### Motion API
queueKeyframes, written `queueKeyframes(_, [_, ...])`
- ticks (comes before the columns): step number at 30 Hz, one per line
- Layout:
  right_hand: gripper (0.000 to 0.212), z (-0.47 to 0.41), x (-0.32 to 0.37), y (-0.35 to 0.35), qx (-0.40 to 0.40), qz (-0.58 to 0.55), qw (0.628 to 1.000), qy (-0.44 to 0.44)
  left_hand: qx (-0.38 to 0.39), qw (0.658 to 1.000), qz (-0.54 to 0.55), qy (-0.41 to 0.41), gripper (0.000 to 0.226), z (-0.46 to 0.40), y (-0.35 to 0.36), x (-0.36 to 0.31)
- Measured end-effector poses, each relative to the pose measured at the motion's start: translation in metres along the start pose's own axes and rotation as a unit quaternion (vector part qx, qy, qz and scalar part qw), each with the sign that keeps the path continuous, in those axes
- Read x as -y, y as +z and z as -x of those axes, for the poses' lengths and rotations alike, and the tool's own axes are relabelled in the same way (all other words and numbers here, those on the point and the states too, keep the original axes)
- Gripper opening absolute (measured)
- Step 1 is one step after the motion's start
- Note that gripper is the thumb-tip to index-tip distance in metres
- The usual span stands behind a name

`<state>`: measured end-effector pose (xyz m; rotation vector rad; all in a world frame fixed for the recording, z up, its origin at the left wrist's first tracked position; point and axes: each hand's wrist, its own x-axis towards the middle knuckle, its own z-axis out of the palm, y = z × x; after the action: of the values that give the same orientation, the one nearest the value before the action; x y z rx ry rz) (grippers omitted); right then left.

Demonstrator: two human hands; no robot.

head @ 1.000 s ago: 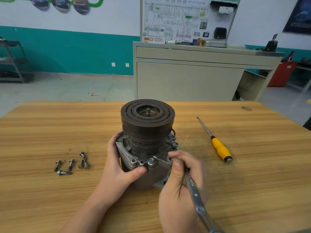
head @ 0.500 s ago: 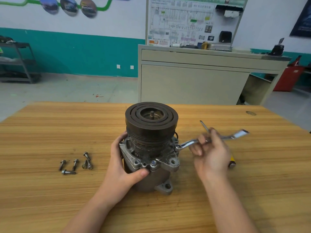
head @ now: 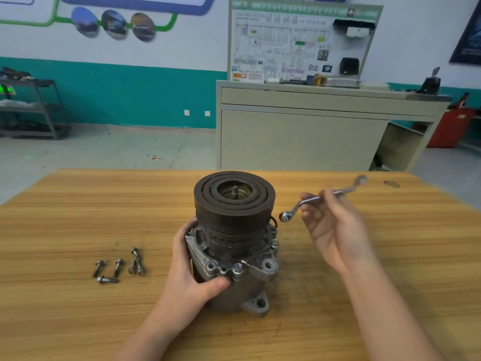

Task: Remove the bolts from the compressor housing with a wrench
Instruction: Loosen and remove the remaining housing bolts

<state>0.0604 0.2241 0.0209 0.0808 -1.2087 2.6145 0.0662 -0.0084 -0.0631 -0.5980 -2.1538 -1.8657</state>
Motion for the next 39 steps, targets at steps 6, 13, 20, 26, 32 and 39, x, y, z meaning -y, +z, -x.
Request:
queueKeyframes(6, [0.013, 0.055, -0.024, -0.020, 0.036, 0.184, 0.933, -0.309, 0.008, 1.000, 0.008, 0.005, 0.098, -0.001, 0.001, 0.002])
queueKeyframes(13, [0.016, 0.069, -0.041, -0.013, 0.116, 0.323, 0.839, -0.423, 0.009, 1.000, 0.012, -0.005, 0.094, 0.000, 0.001, 0.000])
queueKeyframes(20, [0.024, 0.079, -0.061, -0.007, 0.088, 0.358, 0.805, -0.466, 0.011, 1.000, 0.007, 0.007, 0.095, 0.001, 0.002, 0.000])
queueKeyframes(26, [0.034, 0.046, -0.057, 0.007, -0.156, -0.004, 0.952, -0.263, 0.011, 1.000, 0.010, 0.001, 0.091, 0.000, 0.001, 0.001])
queueKeyframes(32, [0.025, -0.029, -0.035, 0.010, -0.058, 0.097, 0.984, 0.140, 0.010, 1.000, 0.013, 0.002, 0.093, -0.001, 0.001, 0.003])
queueKeyframes(39, [0.026, -0.009, -0.008, 0.007, -0.032, 0.003, 0.999, -0.031, 0.008, 1.000, 0.017, 0.006, 0.093, 0.000, 0.000, 0.005])
